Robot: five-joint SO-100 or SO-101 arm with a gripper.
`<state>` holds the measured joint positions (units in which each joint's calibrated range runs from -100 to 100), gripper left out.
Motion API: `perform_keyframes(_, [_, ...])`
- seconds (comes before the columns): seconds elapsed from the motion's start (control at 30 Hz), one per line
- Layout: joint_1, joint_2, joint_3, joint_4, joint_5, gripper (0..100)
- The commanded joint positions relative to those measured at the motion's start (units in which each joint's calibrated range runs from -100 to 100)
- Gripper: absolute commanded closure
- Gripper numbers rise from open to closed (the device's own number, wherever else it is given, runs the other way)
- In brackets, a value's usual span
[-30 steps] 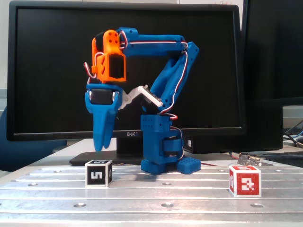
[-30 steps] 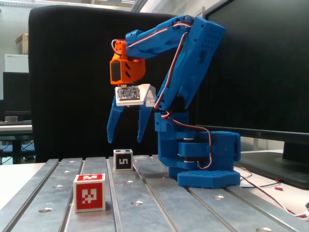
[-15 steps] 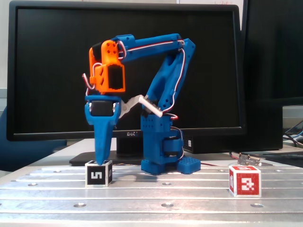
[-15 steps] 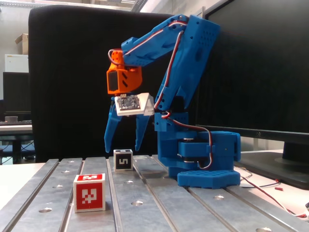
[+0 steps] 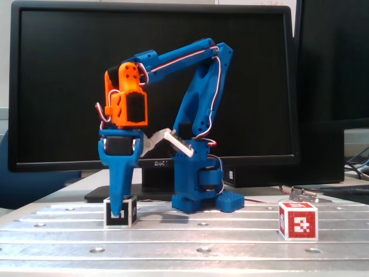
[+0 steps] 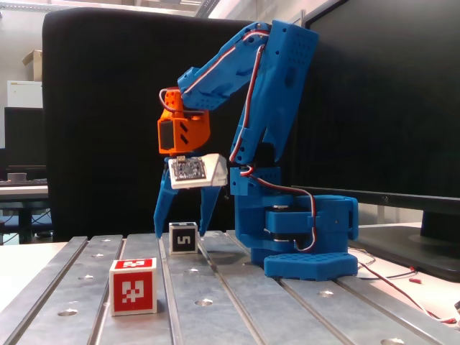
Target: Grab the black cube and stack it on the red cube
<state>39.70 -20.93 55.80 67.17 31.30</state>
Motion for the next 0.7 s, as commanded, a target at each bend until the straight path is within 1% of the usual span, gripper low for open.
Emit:
perform_keyframes(0.0, [0.2,0.04,1.51,-2.65,-0.16,73])
perform_keyframes(0.23, [0.05,0.04,4.49,-6.33,-0.16,73])
perform_keyframes(0.67, [0.05,-0.04,4.04,-5.9,0.1,73])
